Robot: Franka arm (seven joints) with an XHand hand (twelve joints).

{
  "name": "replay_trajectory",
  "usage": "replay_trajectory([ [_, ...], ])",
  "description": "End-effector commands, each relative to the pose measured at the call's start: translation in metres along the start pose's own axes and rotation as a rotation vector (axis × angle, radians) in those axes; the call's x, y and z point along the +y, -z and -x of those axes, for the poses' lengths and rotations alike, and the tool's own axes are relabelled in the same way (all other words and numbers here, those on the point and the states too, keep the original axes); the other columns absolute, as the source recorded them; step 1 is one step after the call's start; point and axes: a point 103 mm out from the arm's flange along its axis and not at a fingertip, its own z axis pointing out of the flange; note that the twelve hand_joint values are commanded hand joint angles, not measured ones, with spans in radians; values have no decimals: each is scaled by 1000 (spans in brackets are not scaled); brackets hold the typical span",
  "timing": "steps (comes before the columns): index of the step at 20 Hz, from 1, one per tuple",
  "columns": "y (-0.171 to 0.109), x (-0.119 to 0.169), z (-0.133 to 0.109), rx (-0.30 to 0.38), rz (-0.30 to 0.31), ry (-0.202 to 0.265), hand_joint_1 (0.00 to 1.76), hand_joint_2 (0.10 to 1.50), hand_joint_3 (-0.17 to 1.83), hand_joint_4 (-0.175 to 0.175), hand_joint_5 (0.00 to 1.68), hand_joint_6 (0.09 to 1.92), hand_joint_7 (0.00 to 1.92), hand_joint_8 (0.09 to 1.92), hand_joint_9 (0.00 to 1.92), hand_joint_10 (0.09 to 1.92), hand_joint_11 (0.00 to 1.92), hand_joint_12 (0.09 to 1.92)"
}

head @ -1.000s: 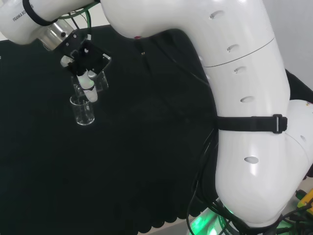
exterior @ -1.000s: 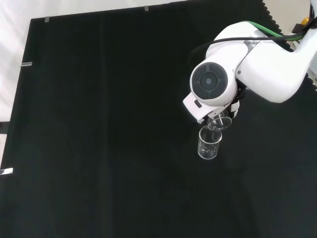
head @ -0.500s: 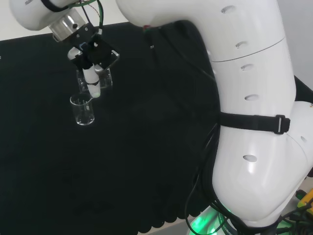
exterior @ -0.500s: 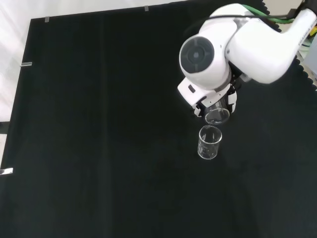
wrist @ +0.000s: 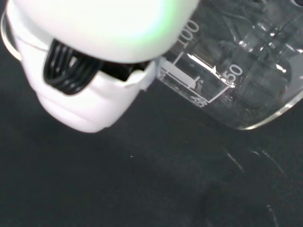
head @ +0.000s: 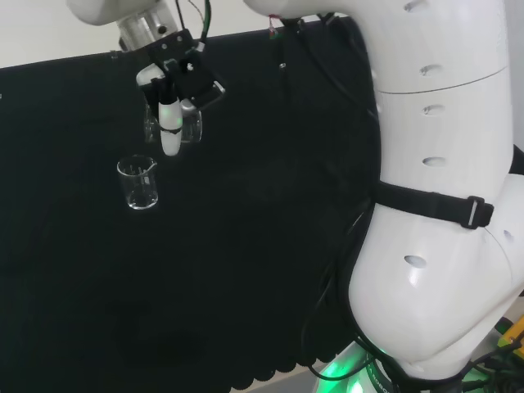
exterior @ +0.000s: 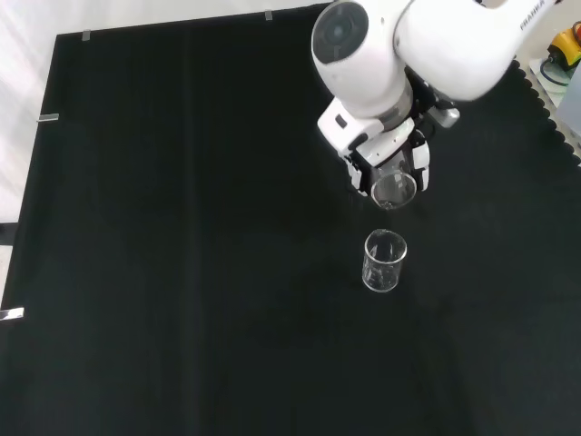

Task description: Pour the water from the handheld beaker into the one on the table.

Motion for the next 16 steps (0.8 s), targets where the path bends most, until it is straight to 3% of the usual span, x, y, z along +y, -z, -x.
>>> replay_trajectory([
  [1, 0, -7, 19, 161, 88, 22, 1329, 508, 863, -175, 1344, 599, 1411, 564, 1665, 488, 1303, 669],
  [8, 0, -11, 27, 272, 167, 18, 1329, 508, 863, -175, 1343, 601, 1410, 565, 1664, 490, 1302, 668],
  [16, -4, -13, 29, 336, 258, 10, 1329, 509, 863, -175, 1342, 603, 1409, 567, 1662, 493, 1302, 668],
])
